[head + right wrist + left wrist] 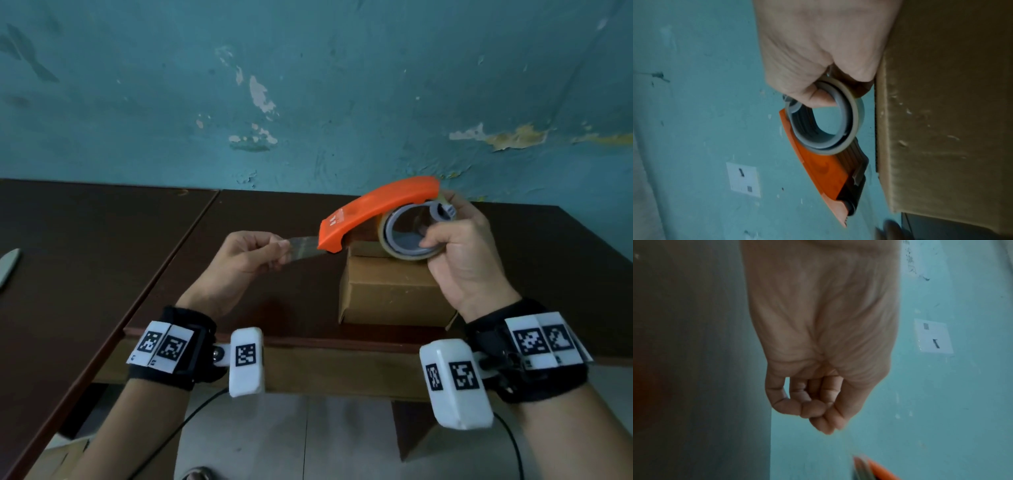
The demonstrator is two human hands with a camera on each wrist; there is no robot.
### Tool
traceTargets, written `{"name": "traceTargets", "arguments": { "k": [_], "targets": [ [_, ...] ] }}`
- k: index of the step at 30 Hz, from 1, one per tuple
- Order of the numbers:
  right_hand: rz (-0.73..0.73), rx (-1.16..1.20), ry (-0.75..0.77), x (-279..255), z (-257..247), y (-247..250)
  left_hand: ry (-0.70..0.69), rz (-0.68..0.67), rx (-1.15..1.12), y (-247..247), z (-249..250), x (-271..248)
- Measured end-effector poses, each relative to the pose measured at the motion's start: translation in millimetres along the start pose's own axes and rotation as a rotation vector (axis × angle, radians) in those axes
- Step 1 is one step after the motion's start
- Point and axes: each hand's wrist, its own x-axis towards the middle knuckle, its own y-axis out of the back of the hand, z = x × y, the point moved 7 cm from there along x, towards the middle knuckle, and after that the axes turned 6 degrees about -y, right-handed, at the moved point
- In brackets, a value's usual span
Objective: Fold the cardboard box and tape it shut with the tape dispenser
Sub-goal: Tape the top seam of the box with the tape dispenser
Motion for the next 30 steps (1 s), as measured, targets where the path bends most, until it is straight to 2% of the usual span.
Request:
{"name": "traceTargets", "arguments": {
  "k": [2,4,8,11,17,21,30],
  "targets": [
    [0.010,0.014,0.012,0,-3,3,-0.002,0.028,0.016,3,-2,-1],
    [0.013,0.031,0.020,1,-5,5,0.018,-0.007,0.075,-3,-4,-2],
    [0.009,0.015,0.018,1,-4,5,0.179,-0.087,0.098,-15,-21,-5],
    [0.028,0.032,0.030,1,-4,5,0.267,-0.072,0.135,-20,-32,-4],
    [0.020,0.065,0.038,2,-2,6,0.276,-0.068,0.431,-36,-32,0],
    [-0.001,0.091,0.048,0,-3,5,0.305,-0.108,0.503,-48,-35,2],
    [0.007,0.093,0.036,-1,-3,6,0.293,-0.097,0.650,-60,-33,0]
  ]
}}
